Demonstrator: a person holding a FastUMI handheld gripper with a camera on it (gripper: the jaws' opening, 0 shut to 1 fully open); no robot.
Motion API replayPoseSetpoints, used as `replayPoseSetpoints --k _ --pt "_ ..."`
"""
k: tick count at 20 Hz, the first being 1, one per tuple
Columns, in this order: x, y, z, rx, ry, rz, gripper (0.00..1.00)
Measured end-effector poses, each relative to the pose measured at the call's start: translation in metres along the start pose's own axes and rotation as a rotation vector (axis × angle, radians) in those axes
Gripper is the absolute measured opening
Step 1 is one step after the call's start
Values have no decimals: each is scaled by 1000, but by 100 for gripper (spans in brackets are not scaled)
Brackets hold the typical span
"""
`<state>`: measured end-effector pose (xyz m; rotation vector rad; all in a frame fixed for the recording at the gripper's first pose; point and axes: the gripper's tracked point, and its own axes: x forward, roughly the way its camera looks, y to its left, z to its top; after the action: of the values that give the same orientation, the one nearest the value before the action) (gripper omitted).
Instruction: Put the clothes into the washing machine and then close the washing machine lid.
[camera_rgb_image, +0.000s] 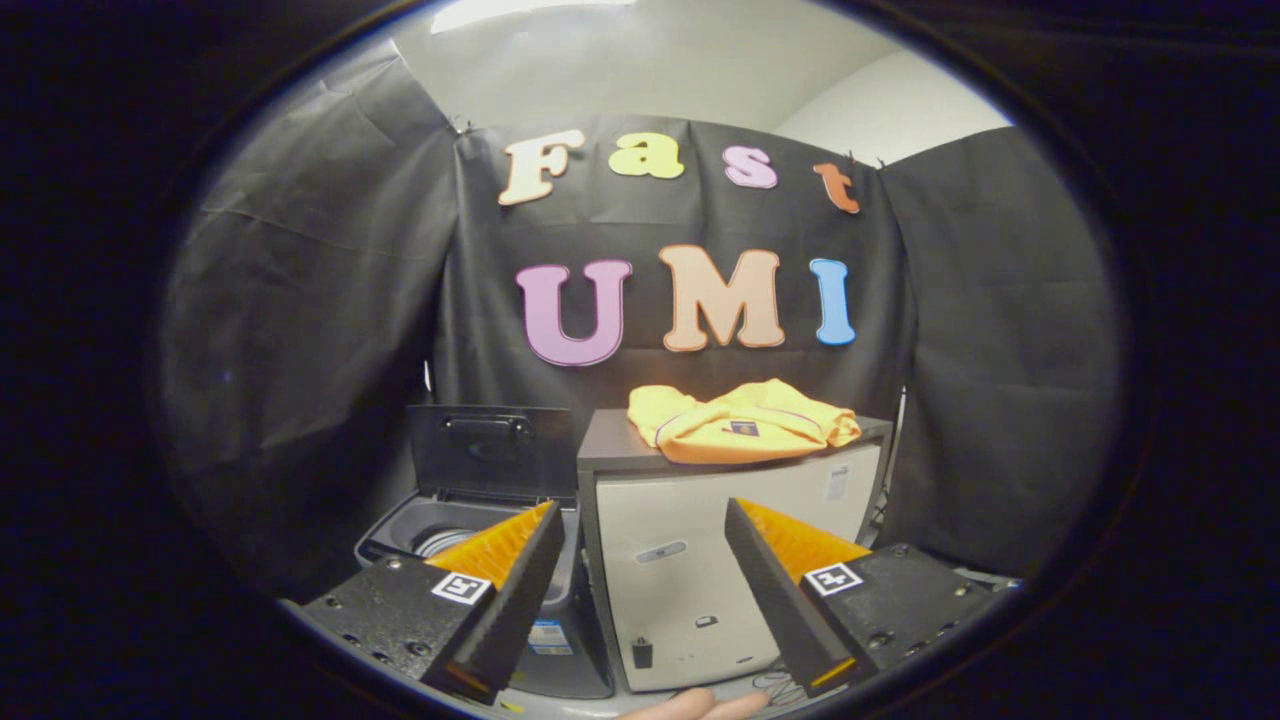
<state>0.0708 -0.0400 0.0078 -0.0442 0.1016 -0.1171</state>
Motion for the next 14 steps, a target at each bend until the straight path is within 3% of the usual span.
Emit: replayPoseSetpoints --k 8,14 --pt "90 -27 62 -27 -23 -30 97" --pt "184 -44 73 -2 29 -48 96"
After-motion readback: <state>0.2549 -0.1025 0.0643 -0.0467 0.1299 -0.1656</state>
